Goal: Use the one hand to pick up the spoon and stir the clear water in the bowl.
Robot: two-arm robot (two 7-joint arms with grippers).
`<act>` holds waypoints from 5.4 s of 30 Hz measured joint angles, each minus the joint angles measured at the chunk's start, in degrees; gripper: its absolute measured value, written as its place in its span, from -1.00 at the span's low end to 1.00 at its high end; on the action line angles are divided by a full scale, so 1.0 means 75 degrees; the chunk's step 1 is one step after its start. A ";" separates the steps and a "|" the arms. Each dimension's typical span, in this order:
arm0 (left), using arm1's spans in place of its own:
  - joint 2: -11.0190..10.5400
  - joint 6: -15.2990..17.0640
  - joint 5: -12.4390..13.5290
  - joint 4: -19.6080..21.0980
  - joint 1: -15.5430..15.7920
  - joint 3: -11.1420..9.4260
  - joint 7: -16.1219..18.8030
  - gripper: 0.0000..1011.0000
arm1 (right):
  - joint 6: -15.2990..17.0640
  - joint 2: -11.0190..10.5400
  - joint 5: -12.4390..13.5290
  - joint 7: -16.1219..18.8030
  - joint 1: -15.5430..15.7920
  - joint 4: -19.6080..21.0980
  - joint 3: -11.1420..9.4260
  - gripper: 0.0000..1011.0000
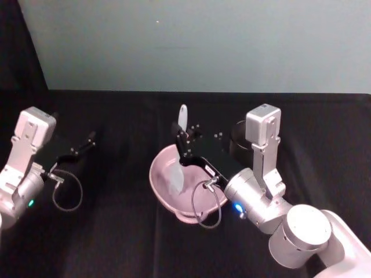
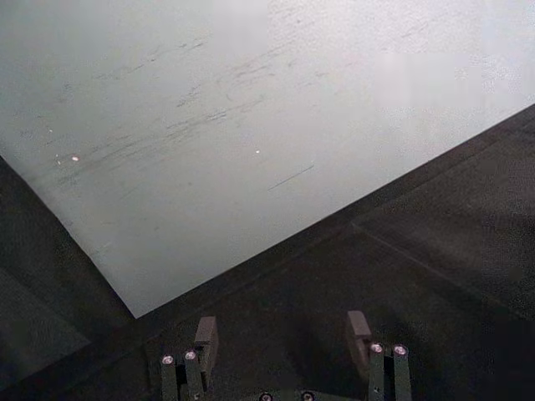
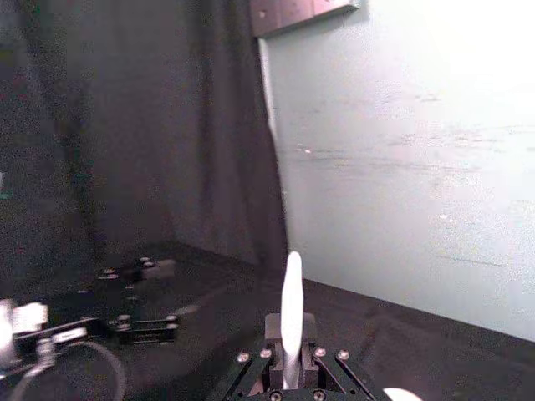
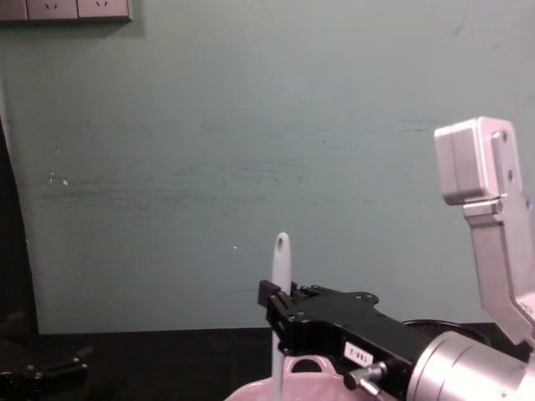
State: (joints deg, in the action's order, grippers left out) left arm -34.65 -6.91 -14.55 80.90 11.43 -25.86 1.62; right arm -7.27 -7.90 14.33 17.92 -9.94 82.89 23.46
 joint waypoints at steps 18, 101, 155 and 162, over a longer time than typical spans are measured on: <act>0.0000 0.0000 -0.0001 0.0000 0.0000 0.0000 0.0000 1.00 | -0.0067 -0.0254 -0.0525 -0.0380 0.0088 0.0146 -0.0556 -0.76; 0.0000 0.0000 0.0000 0.0000 0.0000 0.0000 0.0000 1.00 | 0.2254 -0.1390 -0.0384 -0.0107 0.1216 0.2573 -0.0550 -0.76; 0.0000 0.0000 0.0000 0.0000 0.0000 0.0000 0.0000 1.00 | 0.3298 -0.1366 -0.0744 0.0091 0.1163 0.3037 -0.0509 -0.76; 0.0000 0.0000 0.0000 0.0000 0.0000 0.0000 0.0000 1.00 | 0.3328 -0.1076 -0.0610 0.0027 0.0867 0.2729 -0.0261 -0.76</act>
State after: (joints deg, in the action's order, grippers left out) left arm -34.64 -6.91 -14.55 80.90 11.43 -25.86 1.62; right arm 17.68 -15.97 9.75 18.12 -3.45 103.36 21.50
